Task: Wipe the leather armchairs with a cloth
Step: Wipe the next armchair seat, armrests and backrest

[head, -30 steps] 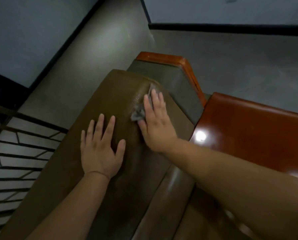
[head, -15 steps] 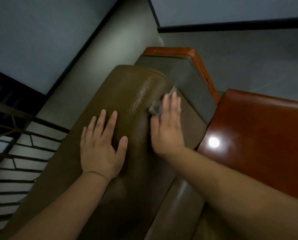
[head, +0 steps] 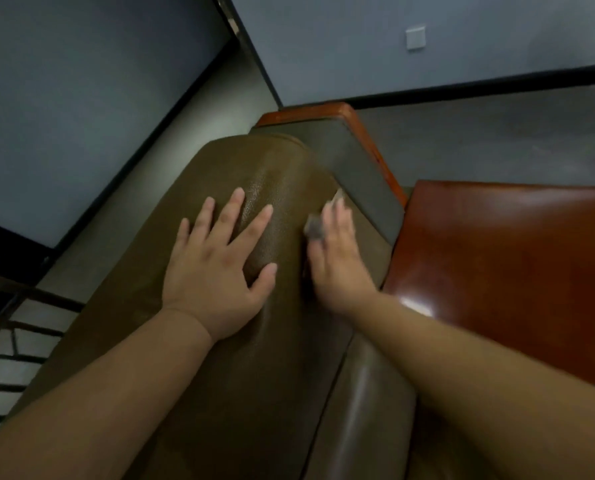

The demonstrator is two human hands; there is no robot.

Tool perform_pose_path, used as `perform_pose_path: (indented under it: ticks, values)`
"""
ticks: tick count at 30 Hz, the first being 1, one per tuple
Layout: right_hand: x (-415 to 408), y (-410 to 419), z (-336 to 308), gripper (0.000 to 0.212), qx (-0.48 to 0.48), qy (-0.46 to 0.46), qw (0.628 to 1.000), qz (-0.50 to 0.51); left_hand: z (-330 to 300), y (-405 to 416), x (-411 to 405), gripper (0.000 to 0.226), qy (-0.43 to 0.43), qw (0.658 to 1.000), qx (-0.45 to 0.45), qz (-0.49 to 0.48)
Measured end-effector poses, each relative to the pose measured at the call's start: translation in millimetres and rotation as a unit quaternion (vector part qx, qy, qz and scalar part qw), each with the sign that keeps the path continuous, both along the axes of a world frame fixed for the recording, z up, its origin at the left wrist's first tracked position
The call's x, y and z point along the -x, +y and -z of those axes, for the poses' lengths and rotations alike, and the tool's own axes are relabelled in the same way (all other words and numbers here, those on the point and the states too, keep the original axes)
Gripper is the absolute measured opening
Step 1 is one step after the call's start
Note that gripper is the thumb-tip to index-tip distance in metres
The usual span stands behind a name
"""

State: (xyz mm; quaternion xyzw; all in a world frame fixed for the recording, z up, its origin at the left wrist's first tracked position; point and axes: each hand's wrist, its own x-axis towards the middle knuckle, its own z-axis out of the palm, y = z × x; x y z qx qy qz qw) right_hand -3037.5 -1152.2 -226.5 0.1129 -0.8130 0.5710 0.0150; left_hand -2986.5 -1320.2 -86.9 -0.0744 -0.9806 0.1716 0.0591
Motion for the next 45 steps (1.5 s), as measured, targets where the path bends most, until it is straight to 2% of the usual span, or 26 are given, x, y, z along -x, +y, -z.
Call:
perform_pose_path:
  ticks: [3, 5, 9, 12, 14, 16, 19, 22, 24, 26, 30, 32, 35, 37, 41, 43, 45]
  values:
    - [45.5, 5.0, -2.4, 0.066, 0.067, -0.135, 0.983, 0.109, 2.8, -0.2, 6.8, 0.081, 0.013, 1.000, 0.005, -0.001]
    - [11.5, -13.7, 6.4, 0.069, 0.086, -0.115, 0.982, 0.126, 1.3, -1.3, 7.9, 0.083, 0.015, 1.000, 0.000, 0.007]
    - [-91.0, -53.6, 30.5, 0.070, 0.053, 0.024, 0.996, 0.062, 2.7, -0.8, 10.5, 0.086, 0.024, 1.000, -0.011, 0.014]
    - [-48.0, -33.9, 41.2, 0.068, 0.045, 0.044, 0.996, 0.066, 4.7, 8.5, 26.4, 0.089, 0.033, 0.999, -0.016, -0.002]
    - [2.3, -17.8, 40.8, 0.067, 0.040, 0.015, 0.994, 0.105, 5.8, 13.6, 37.2, 0.091, 0.036, 0.999, -0.012, -0.012]
    - [42.6, 0.4, 42.6, 0.064, 0.064, -0.062, 0.987, 0.134, 5.6, 14.9, 39.9, 0.091, 0.033, 0.999, -0.011, -0.011]
    - [38.5, 3.8, 55.8, 0.066, 0.112, -0.158, 0.967, 0.165, 4.5, 16.9, 40.6, 0.092, 0.030, 0.999, -0.009, -0.008]
    - [-34.1, -24.4, 68.4, 0.069, 0.092, -0.084, 0.984, 0.126, 4.8, 17.5, 41.6, 0.093, 0.035, 0.999, -0.002, -0.008]
    - [-52.2, -21.8, 83.4, 0.067, 0.067, -0.054, 0.993, 0.086, 6.8, 15.1, 41.0, 0.093, 0.037, 0.999, -0.002, -0.005]
    - [-15.0, -1.2, 99.0, 0.067, 0.051, -0.076, 0.992, 0.087, 7.9, 12.1, 41.2, 0.092, 0.038, 0.999, -0.001, -0.003]
    - [52.8, 27.4, 100.8, 0.069, 0.066, -0.227, 0.958, 0.161, 5.0, 13.4, 41.5, 0.092, 0.033, 0.999, 0.000, -0.010]
    - [30.2, 11.2, 94.3, 0.074, 0.082, -0.218, 0.959, 0.163, 2.3, 15.6, 41.4, 0.092, 0.026, 1.000, -0.003, -0.014]
    - [-45.5, -24.9, 91.4, 0.078, 0.086, -0.127, 0.981, 0.120, 1.4, 15.6, 39.8, 0.092, 0.024, 1.000, -0.004, -0.019]
    - [-58.4, -24.4, 98.8, 0.077, 0.075, -0.098, 0.988, 0.095, 2.1, 14.9, 40.0, 0.092, 0.026, 1.000, -0.003, -0.016]
    - [14.4, 17.3, 114.2, 0.071, 0.044, -0.135, 0.982, 0.126, 5.7, 12.1, 39.8, 0.092, 0.035, 0.999, -0.006, -0.005]
    - [37.2, 25.4, 107.0, 0.069, 0.073, -0.202, 0.962, 0.167, 6.0, 11.0, 41.0, 0.091, 0.034, 0.999, -0.008, -0.004]
    - [21.3, 9.6, 90.4, 0.071, 0.109, -0.232, 0.948, 0.191, 5.6, 12.0, 42.1, 0.091, 0.034, 0.999, -0.007, -0.005]
